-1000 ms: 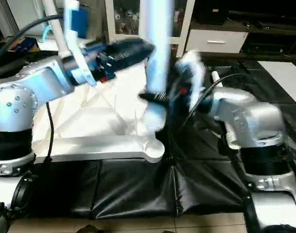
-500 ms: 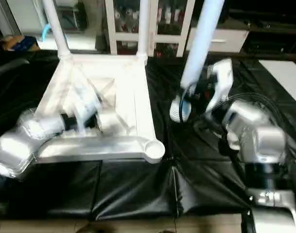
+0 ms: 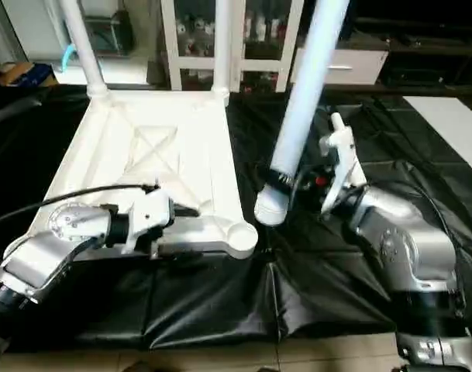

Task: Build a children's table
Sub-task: Pick table leg, then insert table leg to table base

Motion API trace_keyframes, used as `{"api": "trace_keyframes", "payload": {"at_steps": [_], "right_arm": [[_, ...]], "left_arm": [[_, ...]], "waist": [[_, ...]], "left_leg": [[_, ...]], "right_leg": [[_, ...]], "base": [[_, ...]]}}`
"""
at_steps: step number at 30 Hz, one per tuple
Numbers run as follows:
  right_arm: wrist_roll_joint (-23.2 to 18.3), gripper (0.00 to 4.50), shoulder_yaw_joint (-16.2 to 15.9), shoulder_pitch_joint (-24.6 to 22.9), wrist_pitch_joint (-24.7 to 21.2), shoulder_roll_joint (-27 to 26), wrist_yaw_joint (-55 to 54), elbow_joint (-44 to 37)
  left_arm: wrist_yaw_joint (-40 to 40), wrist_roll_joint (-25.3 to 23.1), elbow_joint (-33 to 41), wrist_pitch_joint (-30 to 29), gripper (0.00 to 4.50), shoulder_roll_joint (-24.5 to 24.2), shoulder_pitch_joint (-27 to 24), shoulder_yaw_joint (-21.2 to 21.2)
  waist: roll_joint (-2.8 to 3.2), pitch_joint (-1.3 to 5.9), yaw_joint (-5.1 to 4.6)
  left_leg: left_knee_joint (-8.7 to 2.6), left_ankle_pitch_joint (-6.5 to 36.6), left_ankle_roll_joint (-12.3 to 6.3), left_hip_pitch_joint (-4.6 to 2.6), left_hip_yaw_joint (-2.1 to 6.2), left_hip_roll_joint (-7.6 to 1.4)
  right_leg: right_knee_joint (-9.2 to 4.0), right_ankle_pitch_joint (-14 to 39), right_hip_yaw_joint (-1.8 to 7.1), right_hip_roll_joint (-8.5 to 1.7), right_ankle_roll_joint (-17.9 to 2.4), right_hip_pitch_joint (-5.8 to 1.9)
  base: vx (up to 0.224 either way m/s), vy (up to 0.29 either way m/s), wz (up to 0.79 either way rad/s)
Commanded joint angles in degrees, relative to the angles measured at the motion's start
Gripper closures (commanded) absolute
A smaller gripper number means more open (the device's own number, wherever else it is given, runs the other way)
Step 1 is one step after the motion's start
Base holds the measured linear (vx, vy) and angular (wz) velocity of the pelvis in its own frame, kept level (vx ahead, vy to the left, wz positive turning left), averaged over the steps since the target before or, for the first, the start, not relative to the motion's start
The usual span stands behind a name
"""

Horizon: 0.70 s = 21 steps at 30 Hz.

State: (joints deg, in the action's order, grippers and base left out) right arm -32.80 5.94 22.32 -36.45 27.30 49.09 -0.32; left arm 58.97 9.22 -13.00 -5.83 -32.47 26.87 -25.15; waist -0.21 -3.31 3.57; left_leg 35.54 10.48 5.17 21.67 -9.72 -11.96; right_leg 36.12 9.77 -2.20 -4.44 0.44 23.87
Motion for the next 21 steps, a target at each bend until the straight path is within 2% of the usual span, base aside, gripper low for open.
{"api": "trace_keyframes", "payload": {"at_steps": [1, 2, 4, 5, 6, 10, 13, 21], "right_arm": [[-0.6, 2.63, 0.2, 0.1, -0.7, 0.6, 0.3, -2.0], [-0.6, 2.63, 0.3, 0.1, -0.7, 0.6, 0.2, -2.0], [-0.6, 2.63, 0.3, 0.1, -0.6, 0.8, 0.1, -1.9], [-0.6, 2.63, 0.3, 0.1, -0.5, 1.0, 0.1, -1.9], [-0.6, 2.63, 0.4, 0.1, -0.6, 1.1, 0.2, -1.9], [-0.5, 2.63, 0.3, 0.1, -0.5, 1.4, 0.4, -2.0], [-0.3, 2.63, -0.1, 0.1, -0.5, 1.5, 0.7, -2.1], [-0.1, 2.63, -0.6, 0.6, -0.1, 1.9, 1.4, -1.3]], "left_arm": [[2.1, -0.3, -1.1, -0.1, 0.57, -0.2, 0.9, -1.0], [2.7, -0.3, -1.5, 0.0, 0.57, -0.2, 0.9, -1.2], [3.3, -0.2, -2.1, 0.1, 0.65, 0.0, 0.9, -1.3], [3.4, -0.6, -2.5, -0.1, 0.70, 0.0, 0.9, -1.5], [3.4, -1.1, -3.3, 0.1, 0.96, 0.4, 1.1, -1.4], [2.5, -2.6, -5.8, 0.7, 1.08, 1.7, 1.9, -0.8], [2.6, -3.0, -7.0, 1.3, 1.47, 2.2, 2.5, -0.5], [4.0, -4.7, -9.2, 3.0, 1.96, 1.8, 3.9, -0.4]], "waist": [[0.16, 4.05, -0.09], [0.39, 4.06, -0.19], [0.32, 4.13, -0.25], [0.47, 4.12, -0.22], [0.38, 4.14, -0.25], [0.37, 4.12, -0.28], [0.15, 4.15, -0.24], [0.21, 4.10, -0.20]], "left_leg": [[-4.84, 15.6, 1.60, -0.96, -0.12, -0.41], [-4.84, 15.5, 1.67, -0.93, -0.13, -0.38], [-4.78, 15.1, 1.58, -0.93, -0.15, -0.44], [-4.76, 14.9, 1.51, -0.95, -0.17, -0.43], [-4.71, 14.8, 1.40, -0.97, -0.21, -0.45], [-4.67, 14.7, 1.06, -1.03, -0.28, -0.42], [-4.73, 14.7, 1.07, -0.96, -0.21, -0.49], [-4.71, 14.4, 0.80, -0.90, -0.21, -0.51]], "right_leg": [[-4.84, 18.6, 1.60, -2.21, -9.1, -2.55], [-4.81, 17.9, 1.59, -2.17, -9.5, -2.50], [-4.64, 16.5, 1.62, -2.23, -10.2, -2.57], [-4.60, 15.8, 1.62, -2.23, -10.6, -2.58], [-4.58, 15.3, 1.63, -2.23, -10.8, -2.63], [-4.71, 15.4, 1.62, -2.16, -10.9, -2.59], [-4.70, 15.6, 1.60, -2.27, -10.9, -2.72], [-4.71, 15.7, 1.65, -2.36, -10.9, -2.71]], "base": [[0.000, 0.000, 0.00], [0.000, 0.000, 0.00], [0.000, 0.000, 0.00], [0.000, 0.000, 0.00], [0.000, 0.000, 0.00], [0.000, 0.000, 0.00], [0.000, 0.000, 0.00], [0.000, 0.000, 0.00]]}}
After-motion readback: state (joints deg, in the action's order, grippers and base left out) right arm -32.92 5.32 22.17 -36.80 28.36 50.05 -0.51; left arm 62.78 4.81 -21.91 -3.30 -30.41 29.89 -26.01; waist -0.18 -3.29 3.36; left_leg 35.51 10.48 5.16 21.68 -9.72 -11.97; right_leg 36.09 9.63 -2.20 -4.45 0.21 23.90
